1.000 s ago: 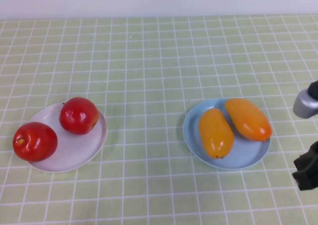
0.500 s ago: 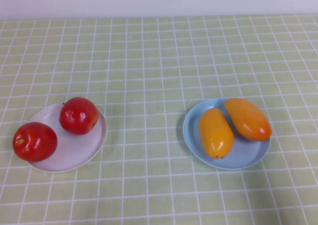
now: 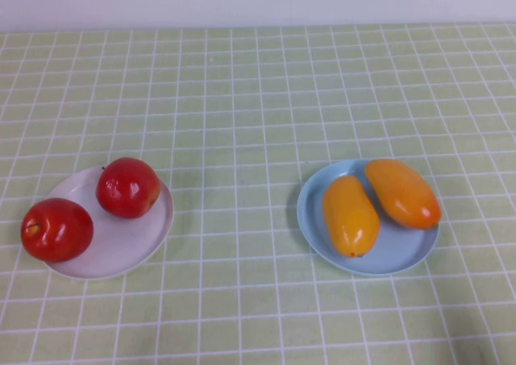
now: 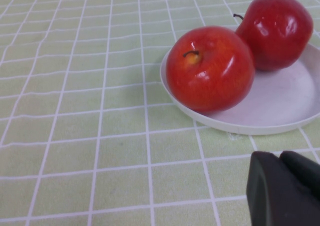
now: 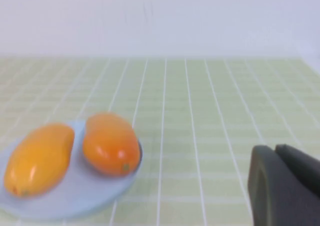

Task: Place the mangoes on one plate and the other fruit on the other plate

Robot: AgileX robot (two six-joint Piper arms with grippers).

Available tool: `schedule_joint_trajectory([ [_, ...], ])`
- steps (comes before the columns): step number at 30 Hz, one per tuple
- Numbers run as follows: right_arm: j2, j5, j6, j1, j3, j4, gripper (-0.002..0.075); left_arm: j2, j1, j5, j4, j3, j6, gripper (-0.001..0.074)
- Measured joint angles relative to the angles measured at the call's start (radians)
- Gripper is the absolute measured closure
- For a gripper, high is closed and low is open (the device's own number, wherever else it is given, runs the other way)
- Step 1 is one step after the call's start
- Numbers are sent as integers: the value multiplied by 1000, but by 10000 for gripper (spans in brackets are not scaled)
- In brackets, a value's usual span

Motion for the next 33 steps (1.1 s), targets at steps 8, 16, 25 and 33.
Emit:
schedule_joint_trajectory([
  [8,0,211,0,0,0,6,741,0,0,0,0,0,0,731],
  [16,0,245,0,0,2,27,741,0,0,0,0,0,0,731],
  [25,0,245,0,0,2,35,741,0,0,0,0,0,0,731],
  [33,0,245,0,0,2,36,741,0,0,0,0,0,0,731],
])
